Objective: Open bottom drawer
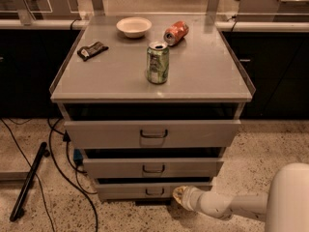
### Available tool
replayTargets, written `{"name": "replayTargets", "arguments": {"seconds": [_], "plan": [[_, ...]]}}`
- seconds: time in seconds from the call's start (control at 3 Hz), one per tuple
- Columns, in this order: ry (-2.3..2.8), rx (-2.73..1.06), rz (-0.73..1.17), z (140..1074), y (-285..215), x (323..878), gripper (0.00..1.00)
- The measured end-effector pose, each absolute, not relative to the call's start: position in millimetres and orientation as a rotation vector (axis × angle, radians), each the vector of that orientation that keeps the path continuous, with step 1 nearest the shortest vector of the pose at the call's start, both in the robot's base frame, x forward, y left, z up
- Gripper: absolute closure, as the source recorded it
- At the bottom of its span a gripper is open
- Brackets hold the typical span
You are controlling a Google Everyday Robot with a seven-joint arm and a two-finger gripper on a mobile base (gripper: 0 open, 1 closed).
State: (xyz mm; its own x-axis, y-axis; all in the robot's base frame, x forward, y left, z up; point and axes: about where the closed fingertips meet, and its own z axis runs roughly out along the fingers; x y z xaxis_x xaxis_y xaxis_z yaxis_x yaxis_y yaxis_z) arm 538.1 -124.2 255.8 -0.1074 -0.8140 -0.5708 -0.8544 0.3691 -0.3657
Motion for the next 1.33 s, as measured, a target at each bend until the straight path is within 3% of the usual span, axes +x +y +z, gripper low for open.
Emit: {"name": "replayTargets", "arguments": {"seconds": [0.67, 1.0, 1.33], "plan": [[1.952, -1.451, 0.073, 246.8, -127.0, 540.0, 0.2], [1.991, -1.457, 0.078, 238.5, -130.5, 541.2, 0.0], [2.056, -1.462, 0.101, 229.0, -133.1, 544.3, 0.0]]}}
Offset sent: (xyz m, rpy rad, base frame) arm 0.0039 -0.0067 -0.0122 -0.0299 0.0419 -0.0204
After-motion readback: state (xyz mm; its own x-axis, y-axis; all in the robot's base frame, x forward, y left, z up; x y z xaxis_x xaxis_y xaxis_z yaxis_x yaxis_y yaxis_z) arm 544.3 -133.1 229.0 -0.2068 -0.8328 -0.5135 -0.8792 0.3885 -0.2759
